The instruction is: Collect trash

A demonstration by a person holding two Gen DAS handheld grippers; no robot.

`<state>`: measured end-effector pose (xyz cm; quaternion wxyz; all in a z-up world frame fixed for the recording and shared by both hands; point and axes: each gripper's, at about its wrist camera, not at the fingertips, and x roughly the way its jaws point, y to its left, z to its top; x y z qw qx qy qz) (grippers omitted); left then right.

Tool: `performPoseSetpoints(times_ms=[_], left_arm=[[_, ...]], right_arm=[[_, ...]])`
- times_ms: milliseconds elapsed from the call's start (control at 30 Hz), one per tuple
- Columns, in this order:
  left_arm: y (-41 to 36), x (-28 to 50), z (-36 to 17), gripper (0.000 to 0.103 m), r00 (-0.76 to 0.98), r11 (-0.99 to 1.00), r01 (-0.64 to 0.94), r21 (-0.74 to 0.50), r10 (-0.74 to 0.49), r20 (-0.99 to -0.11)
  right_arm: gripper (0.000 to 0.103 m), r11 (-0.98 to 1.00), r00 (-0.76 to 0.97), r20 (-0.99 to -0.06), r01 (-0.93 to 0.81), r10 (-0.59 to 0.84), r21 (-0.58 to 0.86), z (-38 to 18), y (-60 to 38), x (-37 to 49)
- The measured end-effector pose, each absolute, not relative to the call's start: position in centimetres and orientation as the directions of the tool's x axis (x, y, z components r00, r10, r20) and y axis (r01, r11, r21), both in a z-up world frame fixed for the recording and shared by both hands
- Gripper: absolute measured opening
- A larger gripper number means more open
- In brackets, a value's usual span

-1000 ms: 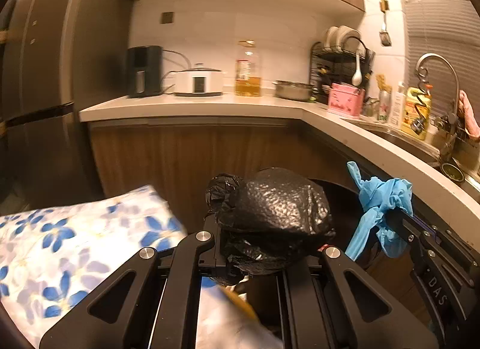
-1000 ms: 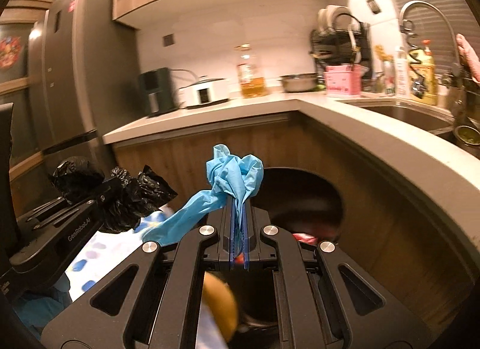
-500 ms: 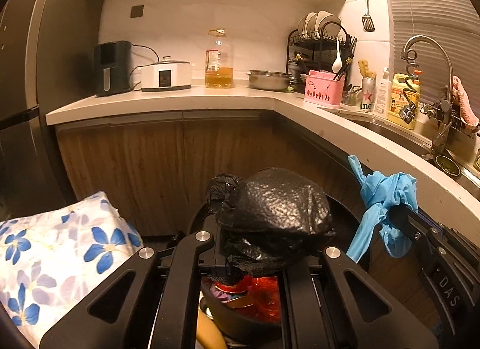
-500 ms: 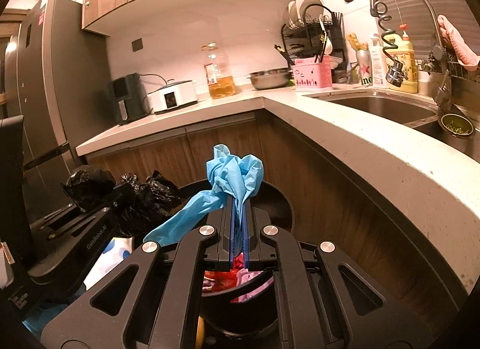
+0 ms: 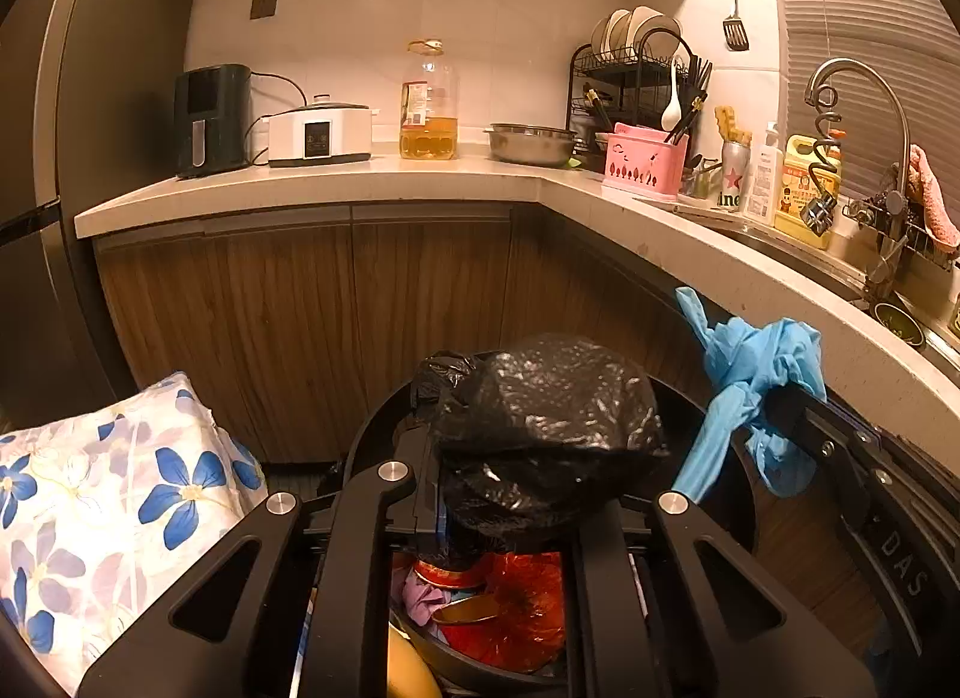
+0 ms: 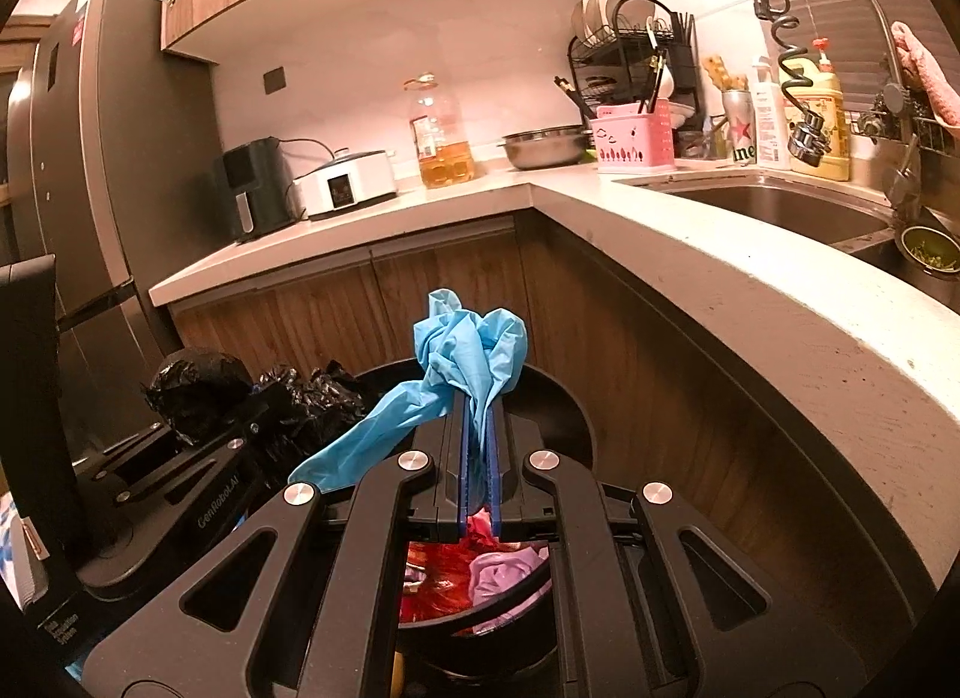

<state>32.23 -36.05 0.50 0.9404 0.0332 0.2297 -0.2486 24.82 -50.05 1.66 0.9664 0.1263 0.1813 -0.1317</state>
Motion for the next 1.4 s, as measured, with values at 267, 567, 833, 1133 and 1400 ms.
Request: performPoseSetpoints(times_ms=[267,567,833,1133,1400], left_arm=[[-35.4,32.4,0.8,0.035,0.775,0.876,0.479,-0.057,-0.453,-0.442],[-33.9,32.7,0.9,0.080,0.793,0.890,0.447,-0.093,-0.442,-0.420],[-32.4,33.3,0.6,0.097,0.789,0.901,0.411,-0.136,-0.427,-0.442],[-30.7,32.3,0.7,0.097,0.808,0.917,0.377,-0.131,-0.394,-0.437],[-27.9,29.3,0.8,0.097,0.848,0.951,0.303,-0.063,-0.299,-0.436]], right_arm=[[0.007,0.937,0.899,-0.390,0.292,-0.201,0.191,1.9,-49.8,25.5],[0.044,0.934,0.897,-0.399,0.292,-0.192,0.207,1.6,-50.0,25.9],[0.064,0.926,0.894,-0.393,0.314,-0.214,0.211,1.6,-50.1,25.3],[0.077,0.925,0.884,-0.405,0.331,-0.235,0.187,1.5,-49.4,24.4],[0.085,0.936,0.866,-0.437,0.327,-0.242,0.130,0.9,-47.2,23.0]])
